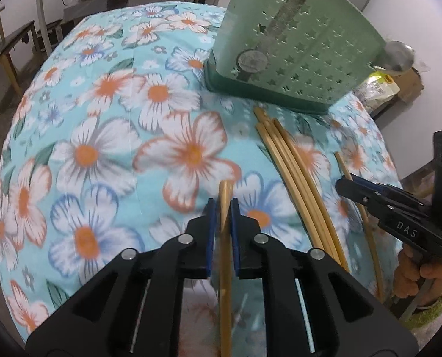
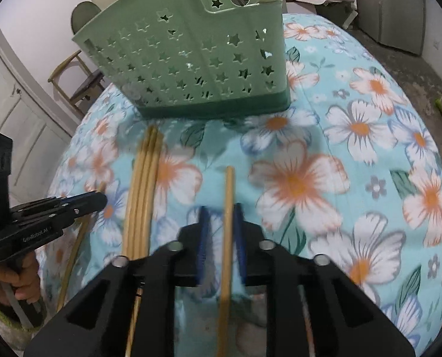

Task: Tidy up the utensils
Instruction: 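Lift the held chopsticks with both tools toward the green caddy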

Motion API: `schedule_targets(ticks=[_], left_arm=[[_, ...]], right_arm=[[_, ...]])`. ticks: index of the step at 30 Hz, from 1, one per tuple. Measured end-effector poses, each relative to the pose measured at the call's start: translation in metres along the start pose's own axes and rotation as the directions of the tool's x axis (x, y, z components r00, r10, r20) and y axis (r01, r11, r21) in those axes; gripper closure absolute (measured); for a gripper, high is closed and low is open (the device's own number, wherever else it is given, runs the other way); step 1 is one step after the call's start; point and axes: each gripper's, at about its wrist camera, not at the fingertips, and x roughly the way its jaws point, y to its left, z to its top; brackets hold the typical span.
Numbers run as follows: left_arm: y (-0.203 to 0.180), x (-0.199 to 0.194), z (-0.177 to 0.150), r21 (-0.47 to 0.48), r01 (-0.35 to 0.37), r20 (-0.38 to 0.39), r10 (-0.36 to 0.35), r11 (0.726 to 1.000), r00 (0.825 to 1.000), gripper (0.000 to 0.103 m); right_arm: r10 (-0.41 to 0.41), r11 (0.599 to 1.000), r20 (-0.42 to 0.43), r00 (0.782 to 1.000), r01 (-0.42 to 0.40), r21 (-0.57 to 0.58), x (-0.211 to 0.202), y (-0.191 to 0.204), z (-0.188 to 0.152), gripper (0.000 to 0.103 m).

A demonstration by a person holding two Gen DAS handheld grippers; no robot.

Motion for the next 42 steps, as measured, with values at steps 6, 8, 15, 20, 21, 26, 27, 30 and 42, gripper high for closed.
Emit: schedule_targets(ticks=[6,8,15,20,21,26,27,30,42], left_arm=[[-0.006,-0.002,0.001,0.021,-0.031,0.002,0.031,0.999,1.0,0.098],[-0.006,-0.001,0.003,0.019,-0.032,-0.011,0.032,0.999,0.999,0.098],[-0.004,0.008,0.013,-0.009,-0.026,-0.02,0.026,1.0,0.999,0.097],[-0.001,0.006,0.017,-0.048,-0.007,-0.013,0.007,0.999,1.0,0.098],[-0.001,0.004,0.017,-0.053,-0.003,-0.009,0.003,0.999,1.0,0.098],[0.0,-0.017,0.016,-0.086,0.039,0.03,-0.036,0.996,0.999,0.098],[0.0,-0.025,0.016,-0.087,0.049,0.047,-0.045,0.995,0.998,0.098],[-0.001,-0.045,0.017,-0.087,0.079,0.09,-0.071,0.993,0.993,0.098],[-0.013,-0.112,0.024,-0.038,0.172,0.224,-0.159,0.984,0.961,0.098]], right_arm=[[0.007,1.0,-0.019,1.0,-0.006,0.012,-0.003,-0.002,-0.002,0.097],[0.008,1.0,-0.026,1.0,-0.008,0.004,-0.003,-0.002,-0.003,0.097],[0.023,1.0,-0.018,1.0,-0.023,0.02,0.004,-0.002,0.005,0.096],[0.037,0.999,-0.002,0.999,-0.037,0.037,0.004,-0.003,0.009,0.097],[0.046,0.998,0.004,0.999,-0.046,0.037,0.001,-0.002,0.008,0.097],[0.069,0.997,0.047,0.997,-0.07,0.034,-0.017,0.004,0.007,0.097],[0.078,0.996,0.061,0.995,-0.08,0.036,-0.023,0.005,0.007,0.097],[0.102,0.994,0.1,0.99,-0.105,0.03,-0.038,0.006,0.008,0.097],[0.155,0.987,0.243,0.958,-0.158,-0.006,-0.097,0.01,0.013,0.097]])
